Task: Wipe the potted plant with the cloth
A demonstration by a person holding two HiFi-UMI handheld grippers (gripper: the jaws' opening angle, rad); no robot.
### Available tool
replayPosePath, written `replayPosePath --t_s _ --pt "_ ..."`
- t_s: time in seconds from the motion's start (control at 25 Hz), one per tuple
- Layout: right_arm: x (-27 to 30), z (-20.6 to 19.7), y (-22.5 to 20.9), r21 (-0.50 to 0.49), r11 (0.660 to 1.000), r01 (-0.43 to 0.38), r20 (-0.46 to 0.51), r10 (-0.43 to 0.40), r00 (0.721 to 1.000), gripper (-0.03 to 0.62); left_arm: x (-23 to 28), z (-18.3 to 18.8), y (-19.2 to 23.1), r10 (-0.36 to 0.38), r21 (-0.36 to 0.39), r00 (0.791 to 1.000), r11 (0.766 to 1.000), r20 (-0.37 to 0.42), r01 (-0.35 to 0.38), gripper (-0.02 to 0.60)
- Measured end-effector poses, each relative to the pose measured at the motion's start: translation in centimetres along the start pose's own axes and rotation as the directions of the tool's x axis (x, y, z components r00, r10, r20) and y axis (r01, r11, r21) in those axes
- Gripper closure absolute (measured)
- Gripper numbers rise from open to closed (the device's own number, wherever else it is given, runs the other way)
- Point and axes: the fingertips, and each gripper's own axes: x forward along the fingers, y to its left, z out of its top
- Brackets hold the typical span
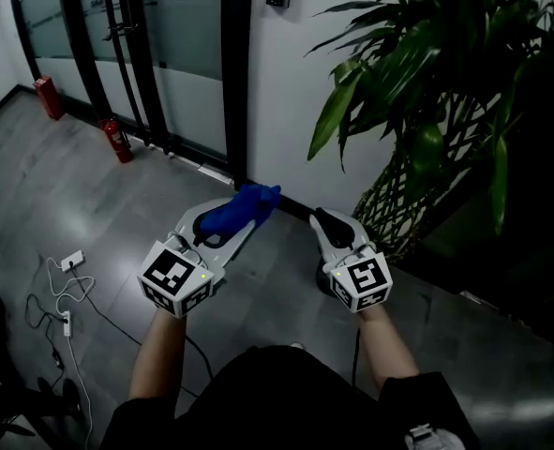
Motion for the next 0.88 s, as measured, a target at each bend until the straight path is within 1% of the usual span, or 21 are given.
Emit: replayPosePath --t_s 0.12,0.24,0.36,0.48,0.56,0.68,0.8,0.88 --pt "0.3 -0.6 0.0 0.017 0.999 0.035 -0.009 -0.035 0.999 0.553 -1.5 -0.3 0.9 0.013 -0.044 1.000 0.999 0.019 -0.013 0.425" --pt "0.9 -0.5 0.7 0.045 0.998 0.040 0.008 -0.040 0.999 0.553 -1.9 -1.0 1.1 -0.020 -0.055 0.998 0.998 0.062 0.023 0.425" --pt "2.2 -0.9 2.1 0.058 0.998 -0.002 0.010 0.002 1.000 0.553 -1.8 -1.0 1.1 -0.042 -0.053 0.996 0.998 0.082 0.046 0.425" --pt "4.5 -1.3 3.6 0.059 0.997 -0.053 0.012 0.052 0.999 0.553 -1.7 -1.0 2.0 -0.042 -0.049 0.995 0.998 0.094 0.047 0.425" --pt "6.3 -1.3 4.1 0.053 0.995 -0.083 0.027 0.081 0.996 0.553 -1.5 -1.2 3.5 -0.024 -0.048 0.996 0.998 0.091 0.029 0.425" --pt "9.4 -1.4 3.2 0.056 0.992 -0.109 0.044 0.107 0.993 0.553 -0.5 -1.3 6.2 -0.001 -0.044 0.996 0.999 0.094 0.005 0.425" --pt "13.1 -1.5 2.5 0.081 0.986 -0.143 0.068 0.137 0.988 0.553 0.7 -0.6 9.1 -0.004 -0.055 0.993 0.998 0.116 0.011 0.425" --pt "15.5 -1.1 2.6 0.079 0.983 -0.168 0.094 0.160 0.983 0.553 1.6 0.2 11.0 -0.011 -0.056 0.989 0.998 0.147 0.019 0.425"
